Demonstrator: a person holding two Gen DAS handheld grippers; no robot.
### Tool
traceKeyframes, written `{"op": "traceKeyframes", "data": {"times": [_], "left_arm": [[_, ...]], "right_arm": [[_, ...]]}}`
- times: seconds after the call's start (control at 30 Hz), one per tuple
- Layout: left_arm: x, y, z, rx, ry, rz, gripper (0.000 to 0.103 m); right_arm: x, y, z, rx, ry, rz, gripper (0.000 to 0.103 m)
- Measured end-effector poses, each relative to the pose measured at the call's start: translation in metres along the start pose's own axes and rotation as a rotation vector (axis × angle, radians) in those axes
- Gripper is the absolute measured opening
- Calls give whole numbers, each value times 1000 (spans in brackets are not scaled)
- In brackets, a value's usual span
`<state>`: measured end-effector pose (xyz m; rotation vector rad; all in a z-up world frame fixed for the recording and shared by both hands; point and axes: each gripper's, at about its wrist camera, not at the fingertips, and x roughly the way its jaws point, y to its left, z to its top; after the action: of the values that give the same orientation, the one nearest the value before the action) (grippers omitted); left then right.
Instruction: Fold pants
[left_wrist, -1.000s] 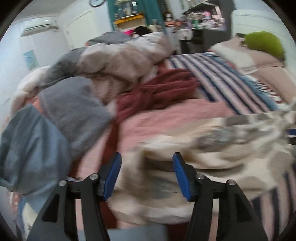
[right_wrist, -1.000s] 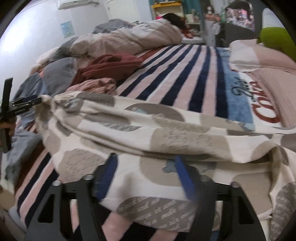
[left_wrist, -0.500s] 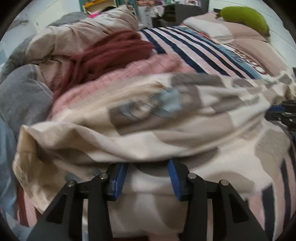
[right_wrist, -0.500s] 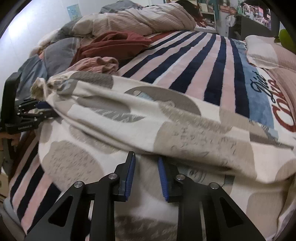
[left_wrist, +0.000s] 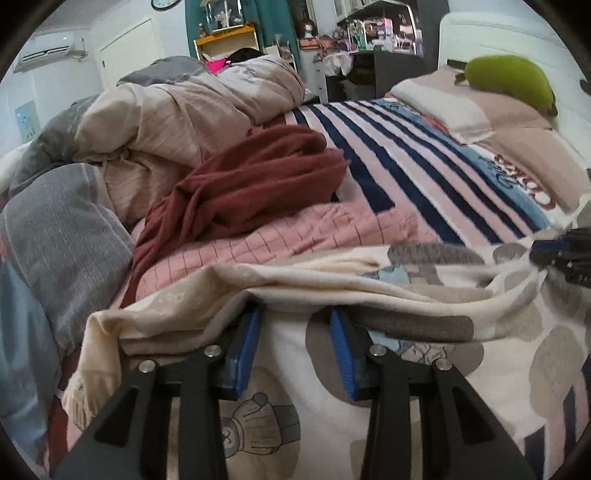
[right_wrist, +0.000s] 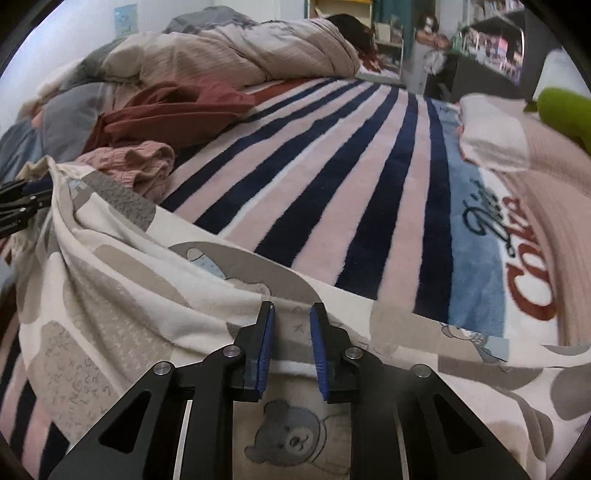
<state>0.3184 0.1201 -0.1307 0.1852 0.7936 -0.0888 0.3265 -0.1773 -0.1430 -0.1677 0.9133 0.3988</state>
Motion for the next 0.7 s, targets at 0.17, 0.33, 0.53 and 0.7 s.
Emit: {"op": "traceKeyframes", "data": {"times": [0.17,0.33,0.53,0.7], "left_arm": [[-11,-11,-4,55,29,-35,45],[-29,-19,-4,54,6,-63,47],[-33,-30,-10,71,-4,-56,50],[-33,-33,-14,64,-3,-66,50]], "right_arm": [[-7,11,4,-201,0,26,50],[8,14,9,-338,84,31,53],[18,21,7,-498,162,98,52],[16,23,1,-499,224,146,7]]}}
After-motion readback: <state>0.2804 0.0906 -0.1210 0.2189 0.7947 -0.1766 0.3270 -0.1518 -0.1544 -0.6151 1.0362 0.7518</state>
